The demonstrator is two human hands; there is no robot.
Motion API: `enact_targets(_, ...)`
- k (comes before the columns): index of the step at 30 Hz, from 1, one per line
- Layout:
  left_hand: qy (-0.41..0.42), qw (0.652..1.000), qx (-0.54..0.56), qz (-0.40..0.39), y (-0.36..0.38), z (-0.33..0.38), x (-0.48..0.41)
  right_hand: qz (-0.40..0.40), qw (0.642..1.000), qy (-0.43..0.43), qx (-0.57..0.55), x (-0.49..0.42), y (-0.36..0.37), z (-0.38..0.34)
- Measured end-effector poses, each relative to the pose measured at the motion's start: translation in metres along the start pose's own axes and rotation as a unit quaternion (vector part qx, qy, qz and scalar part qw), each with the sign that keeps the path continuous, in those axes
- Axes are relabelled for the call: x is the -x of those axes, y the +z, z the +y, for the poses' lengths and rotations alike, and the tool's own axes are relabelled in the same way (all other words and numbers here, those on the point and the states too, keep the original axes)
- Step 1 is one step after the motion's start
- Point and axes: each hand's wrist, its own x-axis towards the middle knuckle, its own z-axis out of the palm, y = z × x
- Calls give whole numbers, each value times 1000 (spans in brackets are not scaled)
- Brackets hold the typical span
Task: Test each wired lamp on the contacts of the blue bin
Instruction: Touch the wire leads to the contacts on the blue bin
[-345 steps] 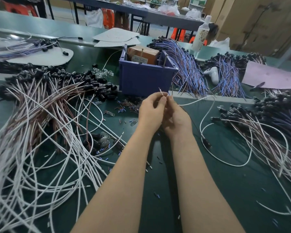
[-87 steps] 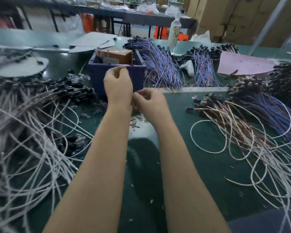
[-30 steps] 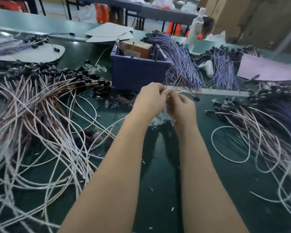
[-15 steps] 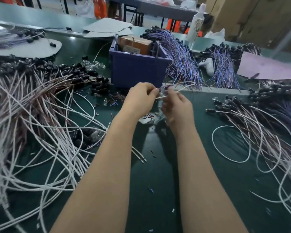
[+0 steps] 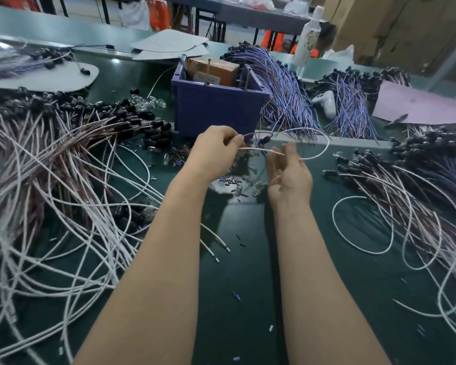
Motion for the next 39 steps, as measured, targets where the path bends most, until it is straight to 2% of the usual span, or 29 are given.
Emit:
enact_targets(3, 2, 1000, 13, 17, 6, 3, 0, -106, 978, -36, 175, 7, 7, 12)
enact_targets(5, -3, 999, 21, 30, 8, 4, 0, -138, 945, -85, 285, 11, 10, 19)
enact_targets(6, -8, 999, 27, 35, 8, 3, 0, -144, 938, -96, 302, 12, 11, 21)
enact_targets(10, -18, 999, 21, 30, 9, 2, 0, -142, 957, -86, 238, 13, 13, 20)
enact_targets(16, -18, 1000, 23, -11, 7, 1, 0, -68, 994, -9, 89, 8, 10, 10)
enact_targets(21, 3, 999, 41, -7, 8, 2, 2, -85, 989, 118, 29, 10, 12, 10)
enact_targets(24, 10, 997, 68, -22, 7, 1, 2, -112, 981, 156, 4, 9, 8, 5)
enact_targets(28, 13, 995, 77, -55, 4, 2, 4, -160, 978, 133, 9, 5, 4, 1)
enact_targets(34, -38, 991, 112, -69, 1, -1, 6, -97, 992, 36, 75, -1, 4, 3)
enact_targets(37, -53, 989, 111, -81, 1, -1, 6, -73, 995, 18, 72, -2, 3, 3)
enact_targets(39, -54, 989, 111, -84, 1, -1, 5, -88, 994, 20, 61, -1, 2, 3)
